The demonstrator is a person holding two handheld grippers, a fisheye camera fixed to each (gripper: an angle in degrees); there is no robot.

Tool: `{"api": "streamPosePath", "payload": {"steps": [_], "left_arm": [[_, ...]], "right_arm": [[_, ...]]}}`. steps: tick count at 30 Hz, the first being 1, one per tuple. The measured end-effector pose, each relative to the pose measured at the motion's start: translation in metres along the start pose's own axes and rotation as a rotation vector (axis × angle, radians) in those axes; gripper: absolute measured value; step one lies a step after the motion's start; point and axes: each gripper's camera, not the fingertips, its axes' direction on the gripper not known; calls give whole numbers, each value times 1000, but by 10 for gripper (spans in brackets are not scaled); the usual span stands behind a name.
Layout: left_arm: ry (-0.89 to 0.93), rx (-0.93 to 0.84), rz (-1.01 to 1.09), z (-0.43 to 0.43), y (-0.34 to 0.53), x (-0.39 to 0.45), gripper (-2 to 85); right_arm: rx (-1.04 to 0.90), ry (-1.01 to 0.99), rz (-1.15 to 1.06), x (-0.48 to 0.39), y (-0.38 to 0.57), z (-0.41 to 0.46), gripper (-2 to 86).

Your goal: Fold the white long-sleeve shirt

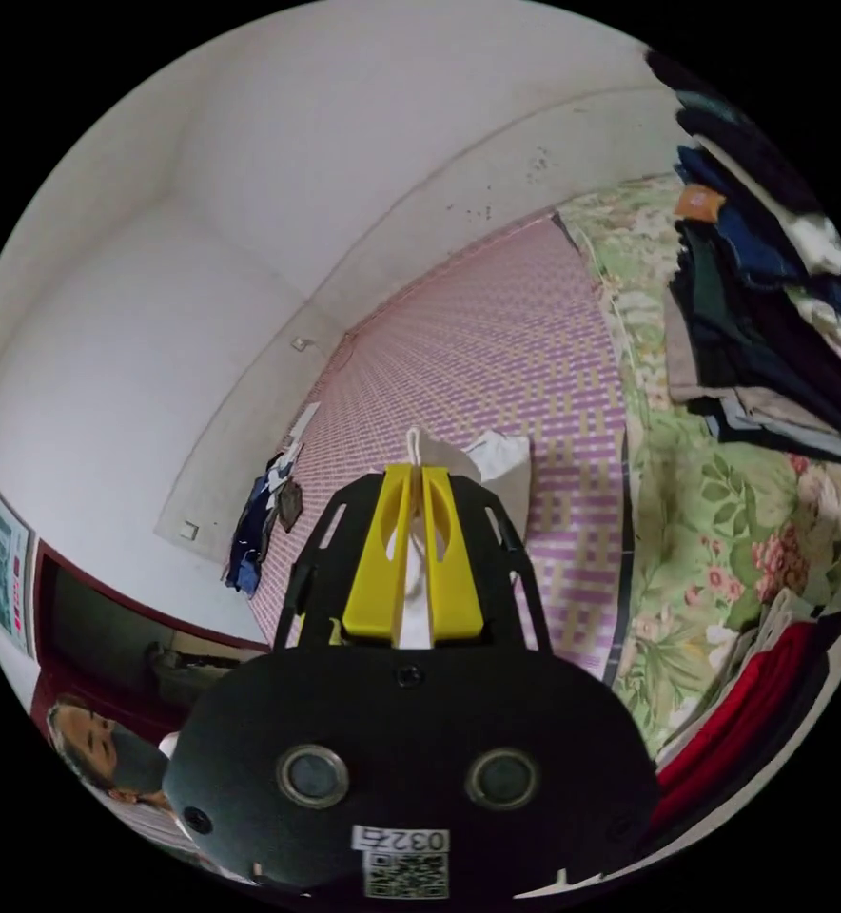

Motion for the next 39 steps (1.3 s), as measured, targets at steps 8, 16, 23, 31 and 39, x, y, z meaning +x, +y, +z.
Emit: {"api": "streamPosePath", "payload": {"steps": [8,16,23,31,39], "left_arm": [[55,53,100,-58,-28,24,-14],[-79,-223,144,4,-110,44,12],[269,-79,146,-41,-123,32,30],[283,143,149,-98,-165,49,14],[368,254,65,-137,-215,50,15]], "right_arm": [[227,4,-163,-66,4,-38,-8],[385,302,-76,-88,19,-45,-8],[279,227,-97,-83,41,-12,-7],[250,-28,-443,-207,89,-3,-7],[68,-129,-780,-305,217,4,-7]]}}
